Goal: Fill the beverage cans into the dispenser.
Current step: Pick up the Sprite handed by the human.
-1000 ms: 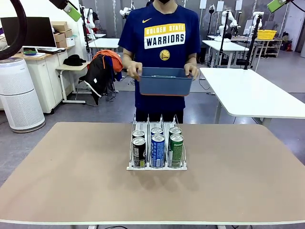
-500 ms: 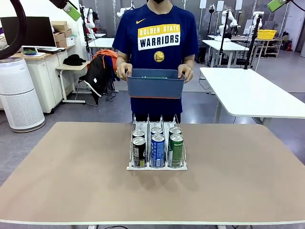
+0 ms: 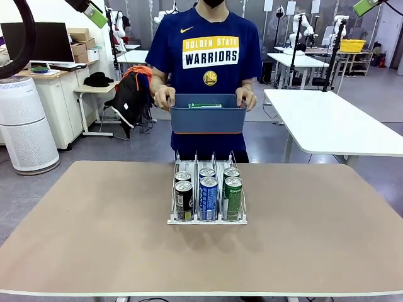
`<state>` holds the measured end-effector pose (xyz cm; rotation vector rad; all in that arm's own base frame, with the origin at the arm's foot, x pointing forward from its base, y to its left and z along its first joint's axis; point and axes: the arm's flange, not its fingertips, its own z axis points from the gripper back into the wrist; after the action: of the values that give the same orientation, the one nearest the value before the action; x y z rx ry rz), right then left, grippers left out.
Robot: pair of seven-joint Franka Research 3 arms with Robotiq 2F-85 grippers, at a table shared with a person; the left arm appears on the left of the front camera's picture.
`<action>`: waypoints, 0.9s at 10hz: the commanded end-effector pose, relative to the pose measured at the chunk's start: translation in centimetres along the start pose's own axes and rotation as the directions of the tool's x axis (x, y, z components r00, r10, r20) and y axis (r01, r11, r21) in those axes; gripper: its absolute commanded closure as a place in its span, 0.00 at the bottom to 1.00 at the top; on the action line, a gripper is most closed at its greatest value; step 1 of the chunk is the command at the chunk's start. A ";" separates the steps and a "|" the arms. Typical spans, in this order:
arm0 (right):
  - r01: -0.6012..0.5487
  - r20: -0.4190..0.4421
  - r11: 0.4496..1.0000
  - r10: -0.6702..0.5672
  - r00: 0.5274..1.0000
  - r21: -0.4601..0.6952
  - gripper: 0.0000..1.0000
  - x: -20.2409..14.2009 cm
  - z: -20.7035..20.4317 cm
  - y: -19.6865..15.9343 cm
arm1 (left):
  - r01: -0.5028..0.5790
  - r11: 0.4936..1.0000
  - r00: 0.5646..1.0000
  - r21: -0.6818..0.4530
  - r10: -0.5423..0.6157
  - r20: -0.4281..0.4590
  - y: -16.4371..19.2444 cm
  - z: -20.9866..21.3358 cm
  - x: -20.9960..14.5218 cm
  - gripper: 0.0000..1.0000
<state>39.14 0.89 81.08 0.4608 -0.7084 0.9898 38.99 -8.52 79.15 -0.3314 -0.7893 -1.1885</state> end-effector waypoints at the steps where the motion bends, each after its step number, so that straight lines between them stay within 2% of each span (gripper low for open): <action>1: 0.009 -0.001 1.000 -0.009 1.000 0.001 0.00 0.0 0.0 0.1 | -0.001 1.000 1.000 -0.006 0.001 -0.002 -0.1 -0.1 -0.1 0.00; 9: 0.009 -0.001 1.000 -0.009 1.000 0.001 0.00 0.0 0.0 0.1 | -0.001 1.000 1.000 -0.006 0.001 -0.002 -0.1 -0.1 -0.1 0.00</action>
<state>39.14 0.89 81.08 0.4608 -0.7084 0.9898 39.00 -8.52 79.15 -0.3314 -0.7893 -1.1885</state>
